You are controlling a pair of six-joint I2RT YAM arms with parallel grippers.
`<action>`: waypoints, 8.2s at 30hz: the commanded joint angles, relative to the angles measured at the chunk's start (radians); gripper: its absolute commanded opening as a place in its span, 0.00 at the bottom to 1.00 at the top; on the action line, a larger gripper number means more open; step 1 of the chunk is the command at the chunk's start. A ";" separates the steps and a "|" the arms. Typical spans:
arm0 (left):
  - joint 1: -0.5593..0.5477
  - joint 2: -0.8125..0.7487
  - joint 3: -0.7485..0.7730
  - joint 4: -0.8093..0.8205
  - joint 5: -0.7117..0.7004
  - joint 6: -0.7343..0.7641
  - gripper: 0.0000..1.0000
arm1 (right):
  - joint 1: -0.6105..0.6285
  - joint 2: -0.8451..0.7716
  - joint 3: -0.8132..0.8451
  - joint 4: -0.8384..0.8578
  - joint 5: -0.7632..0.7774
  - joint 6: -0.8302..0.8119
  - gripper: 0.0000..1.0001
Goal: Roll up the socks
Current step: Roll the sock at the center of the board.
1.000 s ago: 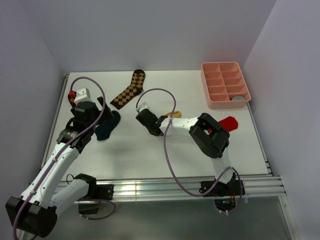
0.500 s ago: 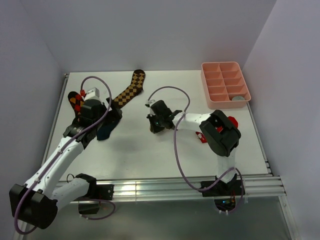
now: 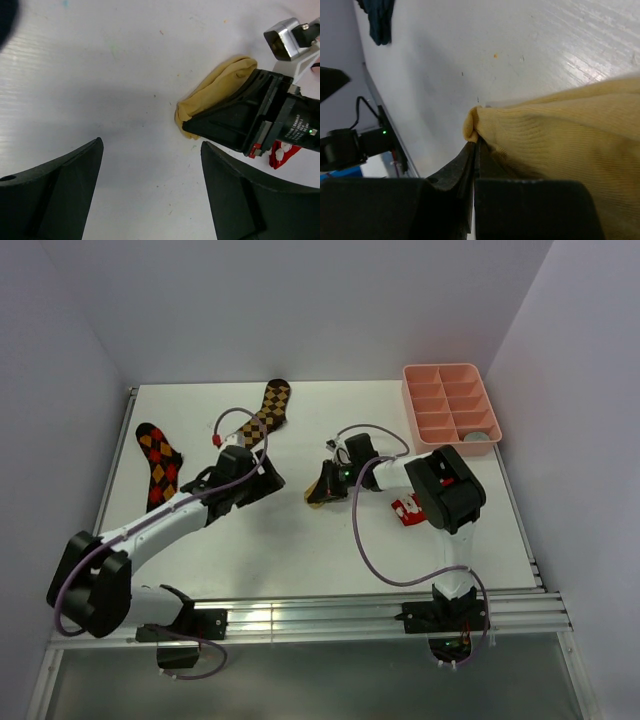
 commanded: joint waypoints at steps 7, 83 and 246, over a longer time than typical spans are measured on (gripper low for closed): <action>-0.058 0.225 0.035 0.179 0.060 -0.207 0.75 | -0.040 0.033 -0.030 0.090 -0.092 0.086 0.00; -0.110 0.514 0.233 0.113 0.086 -0.256 0.00 | 0.260 -0.126 -0.033 -0.250 0.758 -0.388 0.01; -0.155 0.488 0.144 0.230 0.009 -0.236 0.00 | 0.015 -0.362 -0.171 -0.178 0.446 -0.116 0.38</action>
